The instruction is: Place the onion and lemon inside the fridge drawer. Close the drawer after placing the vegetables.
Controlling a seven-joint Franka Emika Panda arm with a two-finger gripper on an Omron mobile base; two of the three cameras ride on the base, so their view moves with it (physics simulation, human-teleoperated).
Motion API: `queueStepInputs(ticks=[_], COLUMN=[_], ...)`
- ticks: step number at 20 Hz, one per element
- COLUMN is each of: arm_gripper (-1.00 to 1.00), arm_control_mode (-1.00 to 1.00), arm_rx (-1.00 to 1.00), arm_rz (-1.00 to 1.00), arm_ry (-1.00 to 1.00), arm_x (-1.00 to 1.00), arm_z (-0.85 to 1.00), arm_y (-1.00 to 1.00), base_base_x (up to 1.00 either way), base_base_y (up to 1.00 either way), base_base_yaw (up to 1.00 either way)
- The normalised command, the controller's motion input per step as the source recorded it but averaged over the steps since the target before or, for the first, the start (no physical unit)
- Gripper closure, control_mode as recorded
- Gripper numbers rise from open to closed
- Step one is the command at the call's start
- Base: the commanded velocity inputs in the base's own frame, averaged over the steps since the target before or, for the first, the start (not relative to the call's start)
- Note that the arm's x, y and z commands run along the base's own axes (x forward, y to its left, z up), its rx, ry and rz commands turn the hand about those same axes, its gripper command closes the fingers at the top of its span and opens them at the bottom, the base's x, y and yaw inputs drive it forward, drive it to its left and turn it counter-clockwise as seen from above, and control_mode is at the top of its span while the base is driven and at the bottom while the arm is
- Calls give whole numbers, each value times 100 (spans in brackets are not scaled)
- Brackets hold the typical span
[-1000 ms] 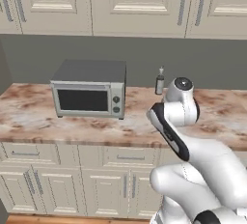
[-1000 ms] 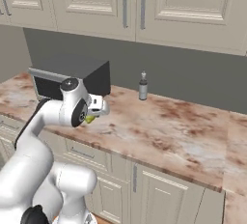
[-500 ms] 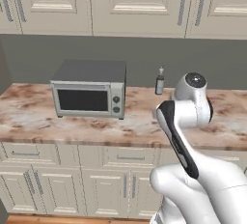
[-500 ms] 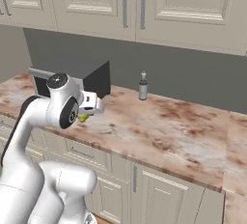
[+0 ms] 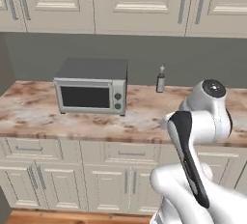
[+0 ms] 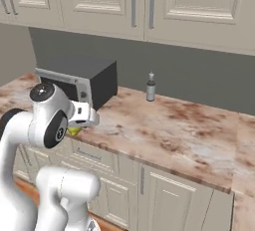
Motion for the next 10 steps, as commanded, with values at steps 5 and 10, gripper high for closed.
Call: queueStepInputs(ticks=[5, 10], arm_gripper=[100, 100], arm_control_mode=[100, 100], arm_rx=[0, 0], arm_rz=[0, 0], arm_ry=[0, 0], arm_x=[0, 0], arm_z=[0, 0], arm_y=[0, 0], base_base_x=[-74, -56], base_base_y=[76, 94], base_base_yaw=[11, 19])
